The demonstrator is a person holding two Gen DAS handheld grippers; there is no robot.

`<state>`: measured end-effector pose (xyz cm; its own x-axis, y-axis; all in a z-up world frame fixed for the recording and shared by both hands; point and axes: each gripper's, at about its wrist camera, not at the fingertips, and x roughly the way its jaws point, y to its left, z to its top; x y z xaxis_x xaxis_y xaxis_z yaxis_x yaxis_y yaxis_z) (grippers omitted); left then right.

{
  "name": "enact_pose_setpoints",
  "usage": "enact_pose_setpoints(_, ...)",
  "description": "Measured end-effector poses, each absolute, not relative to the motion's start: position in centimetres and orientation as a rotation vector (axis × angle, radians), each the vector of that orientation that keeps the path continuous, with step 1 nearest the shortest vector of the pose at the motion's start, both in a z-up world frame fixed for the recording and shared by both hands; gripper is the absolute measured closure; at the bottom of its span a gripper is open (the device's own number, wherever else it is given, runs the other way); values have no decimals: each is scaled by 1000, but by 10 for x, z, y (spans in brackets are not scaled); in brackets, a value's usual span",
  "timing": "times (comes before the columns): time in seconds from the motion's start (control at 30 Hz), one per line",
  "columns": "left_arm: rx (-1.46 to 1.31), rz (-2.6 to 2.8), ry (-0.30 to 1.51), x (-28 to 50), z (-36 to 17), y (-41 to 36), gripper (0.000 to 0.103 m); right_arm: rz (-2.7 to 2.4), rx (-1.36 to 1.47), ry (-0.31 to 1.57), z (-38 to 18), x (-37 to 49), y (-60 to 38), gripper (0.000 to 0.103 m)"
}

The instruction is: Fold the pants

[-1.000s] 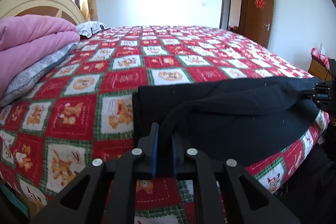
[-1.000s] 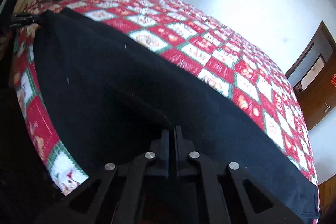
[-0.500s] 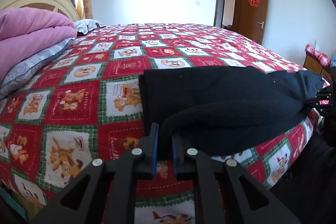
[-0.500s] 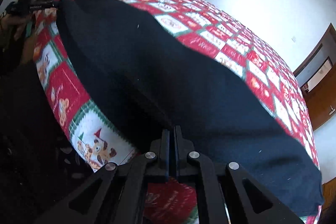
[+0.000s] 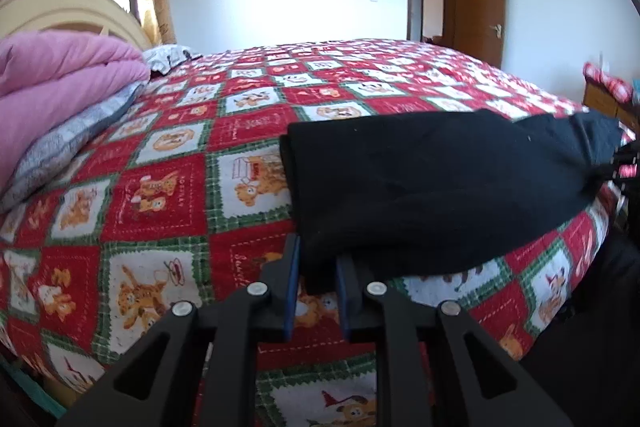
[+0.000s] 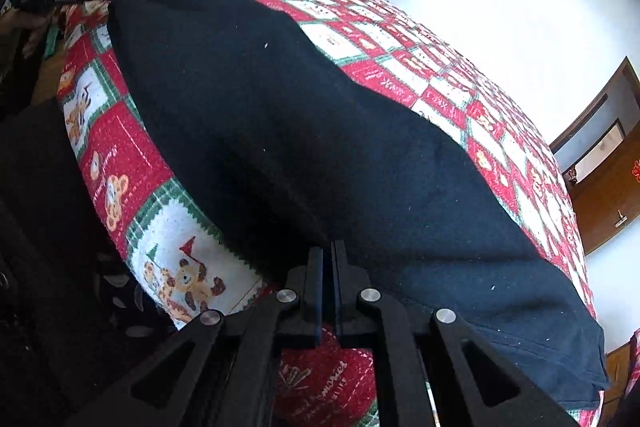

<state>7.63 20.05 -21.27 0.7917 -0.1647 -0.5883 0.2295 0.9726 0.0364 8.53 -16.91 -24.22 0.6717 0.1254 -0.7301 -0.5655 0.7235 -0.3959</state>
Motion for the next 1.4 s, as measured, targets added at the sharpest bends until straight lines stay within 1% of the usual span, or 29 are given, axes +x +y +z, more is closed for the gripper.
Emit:
enact_pose_setpoints(0.33,79,-222,613,67,-210,215,83,440,-633,780,-248,83,-173,100)
enact_pose_setpoints(0.57,-46,-164,503,62,-177,234,83,437,-621,775,-251,81,-172,100)
enact_pose_setpoints(0.7,-45,-248,486,65,-162,203,83,437,-621,768,-247,79,-174,99)
enact_pose_setpoints(0.77,-33,-302,501,69,-158,175,79,450,-569,790,-240,84,-181,96)
enact_pose_setpoints(0.9,-10,-440,548,80,-158,115,79,445,-440,818,-225,90,-208,96)
enact_pose_setpoints(0.93,1,-482,562,83,-159,97,75,427,-402,819,-219,91,-221,96)
enact_pose_setpoints(0.97,13,-517,568,86,-159,79,66,415,-372,820,-216,92,-230,95)
enact_pose_setpoints(1.0,21,-538,570,87,-159,66,60,402,-331,820,-211,93,-242,94)
enact_pose_setpoints(1.03,30,-568,570,89,-159,49,51,384,-279,818,-206,95,-256,92)
enact_pose_setpoints(1.07,36,-594,569,91,-158,35,47,363,-214,817,-200,97,-274,81)
enact_pose_setpoints(1.1,40,-623,569,92,-157,21,47,339,-142,814,-195,99,-293,64)
enact_pose_setpoints(1.17,54,-698,575,96,-154,-12,47,278,-10,789,-186,101,-331,49)
enact_pose_setpoints(1.4,206,-861,601,91,-157,-115,47,-45,248,736,-166,109,-435,49)
